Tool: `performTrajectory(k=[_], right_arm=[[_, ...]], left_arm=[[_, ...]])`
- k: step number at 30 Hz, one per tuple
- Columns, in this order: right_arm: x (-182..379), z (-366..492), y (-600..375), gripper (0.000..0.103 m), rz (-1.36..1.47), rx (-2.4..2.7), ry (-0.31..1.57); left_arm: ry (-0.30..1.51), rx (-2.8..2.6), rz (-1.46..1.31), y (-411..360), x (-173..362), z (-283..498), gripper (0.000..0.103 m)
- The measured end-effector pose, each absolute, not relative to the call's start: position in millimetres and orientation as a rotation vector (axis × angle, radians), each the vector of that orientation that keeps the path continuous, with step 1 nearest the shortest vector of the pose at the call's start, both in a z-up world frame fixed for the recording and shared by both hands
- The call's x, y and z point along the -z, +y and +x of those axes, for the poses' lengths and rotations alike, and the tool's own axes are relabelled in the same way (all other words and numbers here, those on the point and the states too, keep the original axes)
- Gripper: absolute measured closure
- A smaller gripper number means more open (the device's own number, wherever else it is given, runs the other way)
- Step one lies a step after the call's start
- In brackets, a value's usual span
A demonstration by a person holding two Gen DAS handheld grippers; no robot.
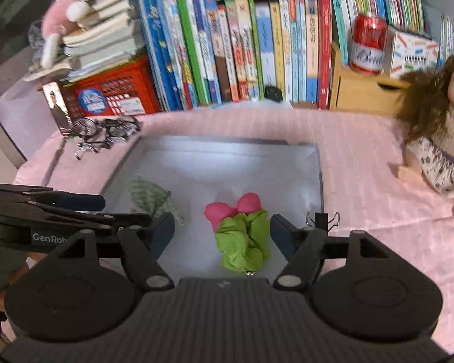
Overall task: Organize soft objects
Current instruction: 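Open the left tool dropping the cloth while the right tool releases the scrunchie, then lift both open tools away from the tray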
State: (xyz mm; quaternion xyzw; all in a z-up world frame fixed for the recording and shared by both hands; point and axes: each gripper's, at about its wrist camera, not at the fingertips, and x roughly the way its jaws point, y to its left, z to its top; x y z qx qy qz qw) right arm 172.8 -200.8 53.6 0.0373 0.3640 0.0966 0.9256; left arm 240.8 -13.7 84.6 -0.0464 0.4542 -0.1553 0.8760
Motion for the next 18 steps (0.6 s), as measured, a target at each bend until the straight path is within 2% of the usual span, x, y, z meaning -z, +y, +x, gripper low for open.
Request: performTrajectory(k=[6, 18], right_arm=[[-68.6, 137.1, -192.7, 0.015, 0.049, -0.226, 0.652], [-69.5, 62.6, -181.3, 0.011, 0.037, -0.247, 0.492]], left_arm=[[0.863, 0.356, -0.092, -8.8, -103.9, 206.7, 0.017], [0.730, 0.379, -0.102, 14.6, -112.4, 129.6, 0.012]])
